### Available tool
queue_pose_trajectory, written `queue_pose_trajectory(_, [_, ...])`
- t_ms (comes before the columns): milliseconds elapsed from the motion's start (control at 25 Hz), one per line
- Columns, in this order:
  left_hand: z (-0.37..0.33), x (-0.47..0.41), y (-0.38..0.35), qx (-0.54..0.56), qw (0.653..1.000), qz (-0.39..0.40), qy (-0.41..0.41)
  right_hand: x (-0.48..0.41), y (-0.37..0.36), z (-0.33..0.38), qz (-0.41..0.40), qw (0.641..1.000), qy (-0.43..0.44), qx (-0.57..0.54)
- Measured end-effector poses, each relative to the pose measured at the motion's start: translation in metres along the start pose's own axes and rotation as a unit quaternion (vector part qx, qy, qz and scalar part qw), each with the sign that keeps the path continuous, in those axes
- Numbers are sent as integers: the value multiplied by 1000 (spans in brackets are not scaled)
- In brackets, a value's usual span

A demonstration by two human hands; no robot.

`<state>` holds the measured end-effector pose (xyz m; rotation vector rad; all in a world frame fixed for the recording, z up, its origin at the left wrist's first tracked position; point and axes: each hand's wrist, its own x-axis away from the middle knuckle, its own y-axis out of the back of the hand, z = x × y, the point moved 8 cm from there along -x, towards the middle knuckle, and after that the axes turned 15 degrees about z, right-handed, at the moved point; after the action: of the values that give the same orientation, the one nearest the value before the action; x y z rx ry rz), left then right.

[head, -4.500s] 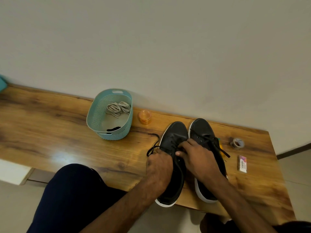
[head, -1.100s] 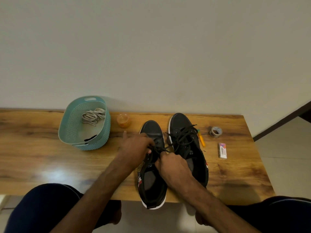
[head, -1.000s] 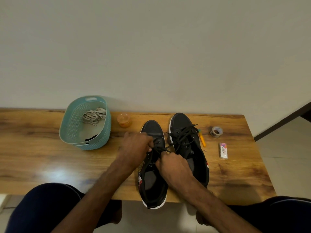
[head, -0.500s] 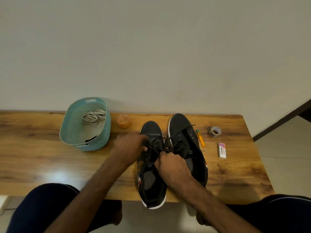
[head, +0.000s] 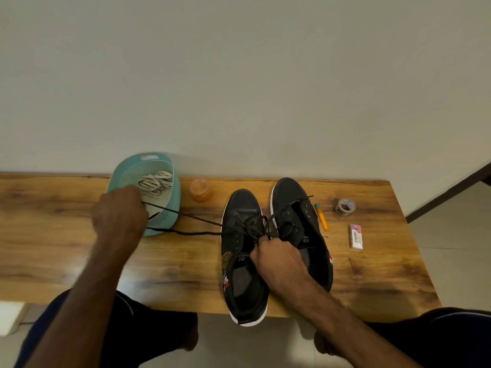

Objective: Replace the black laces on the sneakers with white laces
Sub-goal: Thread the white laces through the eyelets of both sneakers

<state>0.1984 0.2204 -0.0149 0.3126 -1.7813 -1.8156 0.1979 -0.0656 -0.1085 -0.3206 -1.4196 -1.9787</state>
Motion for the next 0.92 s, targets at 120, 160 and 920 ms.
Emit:
queue_pose_trajectory(120, [-87,34,-27,33,970,55,-233,-1,-1,1,11,1000,0,-3])
queue_pose_trajectory(160, [-116,46,-38,48,949,88,-298,-1,-1,1,11,1000,-1,-2])
queue_pose_trajectory(920, [-95,26,-48,-18,973,95,-210,5,9,1,3,999,49,21])
